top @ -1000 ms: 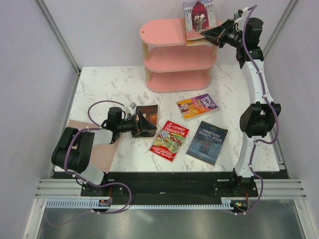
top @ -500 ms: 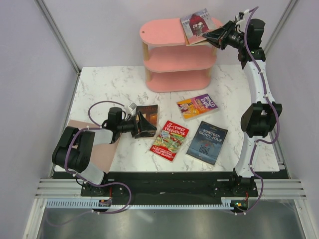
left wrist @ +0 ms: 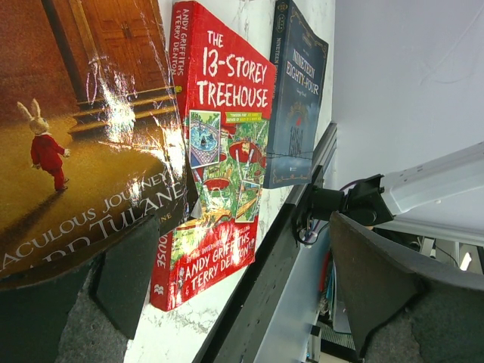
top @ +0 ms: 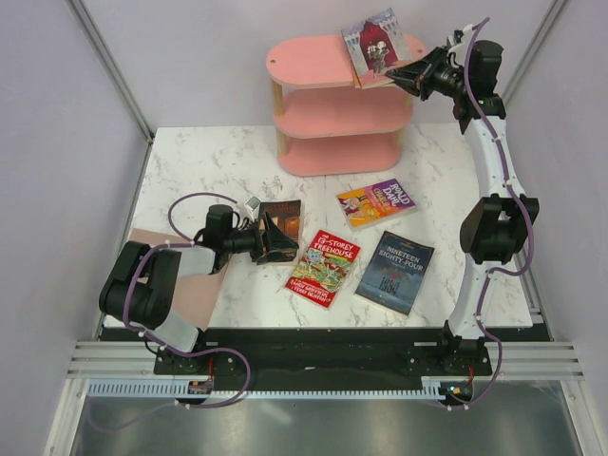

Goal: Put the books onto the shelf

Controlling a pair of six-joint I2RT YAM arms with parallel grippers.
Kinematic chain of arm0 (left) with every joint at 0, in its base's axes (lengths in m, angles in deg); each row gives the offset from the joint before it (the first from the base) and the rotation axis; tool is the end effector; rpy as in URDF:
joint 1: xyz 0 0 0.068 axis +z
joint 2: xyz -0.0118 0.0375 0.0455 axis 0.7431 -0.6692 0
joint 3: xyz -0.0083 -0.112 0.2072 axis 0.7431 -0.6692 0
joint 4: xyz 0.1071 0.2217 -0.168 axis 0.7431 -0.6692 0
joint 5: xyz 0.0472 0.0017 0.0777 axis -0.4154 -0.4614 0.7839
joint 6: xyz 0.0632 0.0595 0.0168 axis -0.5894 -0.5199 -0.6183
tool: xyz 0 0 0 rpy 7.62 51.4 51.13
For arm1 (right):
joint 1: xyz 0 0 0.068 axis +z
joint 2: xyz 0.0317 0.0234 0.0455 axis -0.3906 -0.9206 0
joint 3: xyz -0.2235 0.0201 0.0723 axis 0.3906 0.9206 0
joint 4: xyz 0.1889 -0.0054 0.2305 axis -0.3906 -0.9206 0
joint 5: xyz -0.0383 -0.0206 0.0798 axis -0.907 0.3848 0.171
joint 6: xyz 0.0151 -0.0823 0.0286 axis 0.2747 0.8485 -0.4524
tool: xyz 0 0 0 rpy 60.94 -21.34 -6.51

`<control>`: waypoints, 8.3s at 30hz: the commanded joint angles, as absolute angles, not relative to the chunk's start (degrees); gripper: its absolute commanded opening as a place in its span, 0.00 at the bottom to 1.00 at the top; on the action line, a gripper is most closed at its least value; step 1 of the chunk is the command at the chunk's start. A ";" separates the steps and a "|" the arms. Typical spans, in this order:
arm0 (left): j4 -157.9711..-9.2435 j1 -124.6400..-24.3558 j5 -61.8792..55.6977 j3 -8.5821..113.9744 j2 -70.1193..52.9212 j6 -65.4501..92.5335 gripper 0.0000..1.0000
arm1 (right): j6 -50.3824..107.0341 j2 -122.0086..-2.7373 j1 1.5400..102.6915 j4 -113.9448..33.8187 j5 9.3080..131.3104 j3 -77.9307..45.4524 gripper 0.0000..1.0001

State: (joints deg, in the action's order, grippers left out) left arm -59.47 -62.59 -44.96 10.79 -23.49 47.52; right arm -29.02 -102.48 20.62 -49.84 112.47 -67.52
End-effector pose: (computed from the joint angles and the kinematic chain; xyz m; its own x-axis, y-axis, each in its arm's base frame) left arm 0.2926 -0.1386 0.0539 -0.9329 -0.2301 -0.2772 0.1610 0.4220 -0.8922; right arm 0.5395 0.0378 0.3844 -0.6958 0.6102 -0.3788 -0.2472 0.2918 0.9240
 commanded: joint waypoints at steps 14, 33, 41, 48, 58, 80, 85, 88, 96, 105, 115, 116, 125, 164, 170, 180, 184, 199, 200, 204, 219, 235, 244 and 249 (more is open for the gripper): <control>-58.82 -62.59 -46.95 11.55 -23.37 45.03 1.00 | -32.01 -95.64 20.88 -41.05 106.35 -62.24 0.02; -59.17 -62.59 -46.86 11.11 -22.93 44.85 1.00 | -31.74 -97.40 22.73 -42.81 105.38 -63.04 0.13; -59.34 -62.59 -47.04 11.20 -22.84 44.68 1.00 | -31.57 -97.48 22.73 -43.33 104.59 -63.12 0.29; -59.78 -62.59 -47.21 11.29 -22.84 44.50 1.00 | -30.78 -96.26 22.73 -44.12 104.07 -62.77 0.52; -60.57 -62.59 -47.30 11.90 -22.67 44.15 1.00 | -29.38 -90.46 22.73 -45.27 105.21 -58.38 0.62; -61.01 -62.59 -47.21 11.55 -23.02 43.53 1.00 | -27.09 -84.92 24.20 -44.04 104.07 -45.20 0.55; -61.01 -62.59 -47.30 11.20 -23.02 43.27 1.00 | -27.35 -82.20 24.83 -39.91 103.19 -42.03 0.56; -61.01 -62.59 -47.30 11.03 -23.19 43.18 1.00 | -26.74 -80.35 25.71 -37.28 102.75 -40.28 0.56; -61.01 -62.59 -47.30 10.59 -23.37 42.74 1.00 | -23.66 -75.78 27.21 -37.44 100.29 -35.53 0.67; -61.01 -62.59 -47.48 10.41 -23.81 42.48 1.00 | -16.81 -77.88 32.39 -44.20 97.74 -38.67 0.00; -60.93 -62.59 -47.48 10.15 -23.37 42.39 1.00 | -12.50 -85.44 34.94 -52.64 93.08 -48.53 0.00; -60.93 -62.59 -47.48 10.06 -23.11 42.48 1.00 | -12.06 -85.62 34.94 -53.52 91.86 -49.06 0.00; -60.93 -62.59 -47.48 9.97 -23.28 42.48 1.00 | -9.33 -85.97 35.03 -58.45 87.63 -52.31 0.00; -62.77 -62.59 -47.83 10.94 -23.11 41.78 1.00 | -7.93 -90.89 31.87 -64.60 84.99 -63.12 0.00; -62.77 -62.59 -47.74 10.67 -22.93 41.78 1.00 | -8.10 -91.86 31.34 -64.69 85.43 -64.35 0.00; -63.65 -62.50 -46.95 10.58 -20.56 41.07 1.00 | -5.38 -83.00 32.21 -65.13 85.61 -52.86 0.07; -65.75 -62.59 -46.34 12.42 -19.68 40.03 1.00 | -2.66 -72.38 33.27 -65.31 82.63 -38.64 0.31; -87.10 -69.79 -33.68 24.47 -28.37 33.60 1.00 | -17.68 -58.54 45.22 -47.21 84.38 19.13 0.63; -88.34 -70.06 -33.24 24.82 -28.99 33.52 1.00 | -18.38 -60.03 46.27 -46.51 84.29 19.49 0.63; -90.54 -71.29 -32.79 27.02 -31.80 32.73 1.00 | -19.88 -64.51 48.91 -42.21 84.20 19.93 0.63; -91.16 -76.74 -34.21 30.63 -33.65 33.87 0.99 | -24.27 -69.11 55.42 -25.86 83.41 20.81 0.56; -91.07 -77.18 -30.18 29.66 -27.69 31.76 1.00 | -24.90 -64.18 55.25 -10.28 86.93 26.00 0.00; -86.86 -77.09 -26.99 27.55 -18.81 32.98 1.00 | -22.34 -55.83 51.47 -10.92 93.33 23.19 0.00; -75.73 -77.09 -32.26 25.19 -15.99 37.28 0.95 | -24.80 -54.33 50.59 -6.52 97.82 22.39 0.00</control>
